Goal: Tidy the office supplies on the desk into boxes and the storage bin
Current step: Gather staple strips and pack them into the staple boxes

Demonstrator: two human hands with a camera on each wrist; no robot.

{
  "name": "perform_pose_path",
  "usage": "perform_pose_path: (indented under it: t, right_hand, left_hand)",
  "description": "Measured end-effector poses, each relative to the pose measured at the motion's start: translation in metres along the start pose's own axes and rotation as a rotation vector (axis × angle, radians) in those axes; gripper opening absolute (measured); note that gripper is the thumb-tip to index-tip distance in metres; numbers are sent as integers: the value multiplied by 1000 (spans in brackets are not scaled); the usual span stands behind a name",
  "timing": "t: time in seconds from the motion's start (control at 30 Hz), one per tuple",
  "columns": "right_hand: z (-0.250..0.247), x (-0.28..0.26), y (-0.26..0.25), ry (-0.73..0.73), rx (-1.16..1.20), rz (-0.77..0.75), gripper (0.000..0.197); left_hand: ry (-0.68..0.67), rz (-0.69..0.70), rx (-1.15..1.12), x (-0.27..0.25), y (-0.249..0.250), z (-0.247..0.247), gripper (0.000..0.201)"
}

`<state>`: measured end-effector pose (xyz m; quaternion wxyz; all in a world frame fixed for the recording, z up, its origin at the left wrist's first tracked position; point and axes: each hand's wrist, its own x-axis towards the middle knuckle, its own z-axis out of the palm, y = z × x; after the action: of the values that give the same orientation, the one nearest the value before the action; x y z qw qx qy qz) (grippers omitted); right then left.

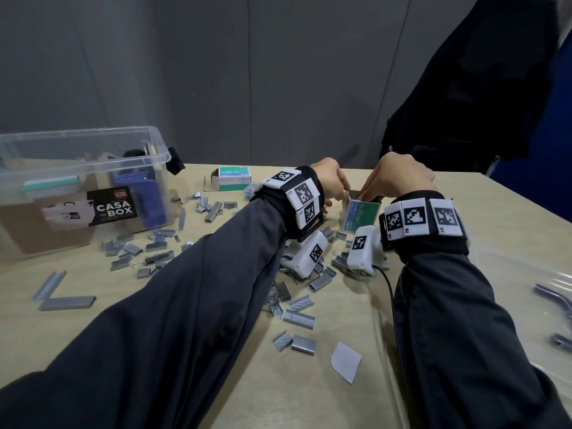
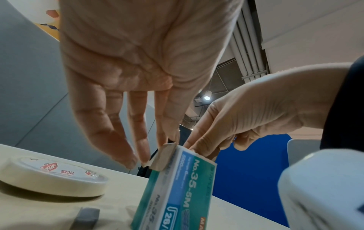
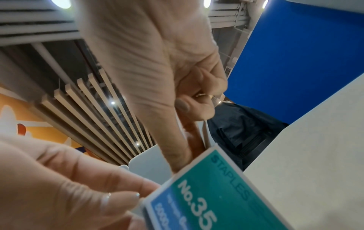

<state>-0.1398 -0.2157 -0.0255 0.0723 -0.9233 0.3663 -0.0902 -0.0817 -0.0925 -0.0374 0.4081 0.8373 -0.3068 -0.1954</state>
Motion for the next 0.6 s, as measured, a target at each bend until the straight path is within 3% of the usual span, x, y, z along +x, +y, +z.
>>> perform_pose_path:
  t: [0.27, 0.4, 0.5, 0.6]
  right_hand:
    - [-1, -4, -8, 36, -49, -14, 43]
    - [-6, -7, -17, 115, -1, -71, 45]
    - [-8, -12, -31, 146, 44, -122, 37]
    - [-4, -20, -49, 125, 59, -196, 31]
  left_hand:
    - [-8, 35, 32, -7, -2, -8, 23]
    - [95, -3, 106, -17, -18, -46, 19]
    - [158, -109, 379, -24, -42, -79, 23]
    - [75, -189, 774, -35, -60, -99, 27]
